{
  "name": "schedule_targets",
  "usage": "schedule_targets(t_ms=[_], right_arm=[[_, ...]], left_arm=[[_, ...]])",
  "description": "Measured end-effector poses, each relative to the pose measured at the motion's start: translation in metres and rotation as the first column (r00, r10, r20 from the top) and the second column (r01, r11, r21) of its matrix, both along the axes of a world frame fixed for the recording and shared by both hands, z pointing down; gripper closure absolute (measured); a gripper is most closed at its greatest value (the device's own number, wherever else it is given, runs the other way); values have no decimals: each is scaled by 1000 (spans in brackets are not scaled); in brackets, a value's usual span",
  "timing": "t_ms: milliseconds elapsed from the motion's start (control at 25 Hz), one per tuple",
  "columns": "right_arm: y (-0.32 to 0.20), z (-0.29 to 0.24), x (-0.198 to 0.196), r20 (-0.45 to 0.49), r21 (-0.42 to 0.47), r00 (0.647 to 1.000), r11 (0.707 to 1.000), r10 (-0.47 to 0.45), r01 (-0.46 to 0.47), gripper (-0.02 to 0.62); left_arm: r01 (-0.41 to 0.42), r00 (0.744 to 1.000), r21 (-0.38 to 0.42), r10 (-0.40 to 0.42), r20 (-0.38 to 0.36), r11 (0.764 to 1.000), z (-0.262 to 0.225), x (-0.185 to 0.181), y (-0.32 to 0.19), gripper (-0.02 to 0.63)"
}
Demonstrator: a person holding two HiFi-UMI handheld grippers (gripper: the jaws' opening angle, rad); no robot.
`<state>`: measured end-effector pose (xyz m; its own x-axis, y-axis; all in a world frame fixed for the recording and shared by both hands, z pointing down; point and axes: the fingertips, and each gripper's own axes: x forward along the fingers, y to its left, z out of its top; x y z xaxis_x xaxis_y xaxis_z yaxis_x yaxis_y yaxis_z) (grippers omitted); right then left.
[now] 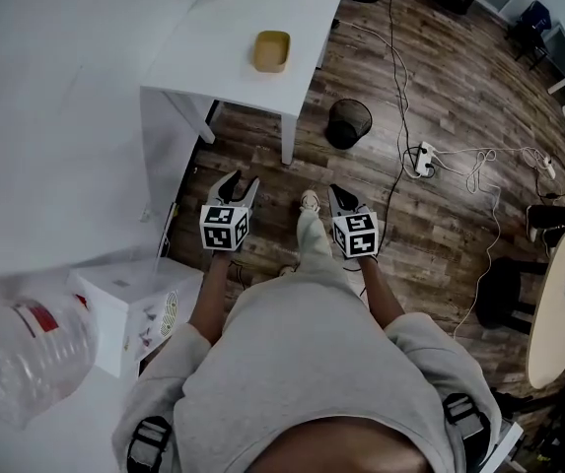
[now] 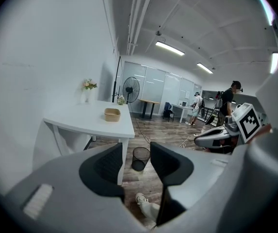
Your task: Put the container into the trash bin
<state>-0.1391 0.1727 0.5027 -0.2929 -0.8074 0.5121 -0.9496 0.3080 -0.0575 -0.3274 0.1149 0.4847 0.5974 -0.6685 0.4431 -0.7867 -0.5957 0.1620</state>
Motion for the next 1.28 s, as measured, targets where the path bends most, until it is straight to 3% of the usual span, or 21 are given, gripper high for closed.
schedule_targets(t_ms=[840,1280], right_arm=[[-188,-12,82,7,-9,999,999,-42,42,581],[-275,-27,116,8,23,997,997,-71,71,581]], left_arm=[[41,999,-19,-41,17,999,-8,79,-185,419],[75,997,-31,-75,25,997,-6,110,-256,419]])
